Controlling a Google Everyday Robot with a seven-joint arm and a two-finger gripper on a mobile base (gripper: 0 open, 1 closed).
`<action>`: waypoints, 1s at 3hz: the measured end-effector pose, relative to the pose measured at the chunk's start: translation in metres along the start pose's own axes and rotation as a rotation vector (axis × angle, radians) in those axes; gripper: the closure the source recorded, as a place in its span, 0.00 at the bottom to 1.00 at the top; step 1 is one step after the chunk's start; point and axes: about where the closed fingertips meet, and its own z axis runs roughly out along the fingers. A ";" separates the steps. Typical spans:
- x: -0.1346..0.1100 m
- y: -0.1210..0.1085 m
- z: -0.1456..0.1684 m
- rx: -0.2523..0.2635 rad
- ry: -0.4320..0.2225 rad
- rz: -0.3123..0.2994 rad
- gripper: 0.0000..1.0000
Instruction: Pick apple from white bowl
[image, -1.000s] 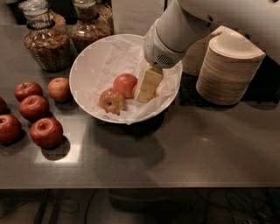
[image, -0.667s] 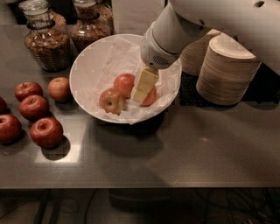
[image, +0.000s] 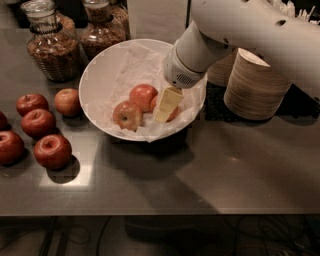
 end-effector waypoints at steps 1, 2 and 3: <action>0.017 0.007 0.009 -0.028 0.004 0.025 0.00; 0.027 0.014 0.017 -0.061 0.000 0.021 0.19; 0.037 0.020 0.021 -0.087 0.000 0.018 0.42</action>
Offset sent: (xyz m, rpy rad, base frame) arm -0.0101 -0.0238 -0.0459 0.0129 0.0931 0.0294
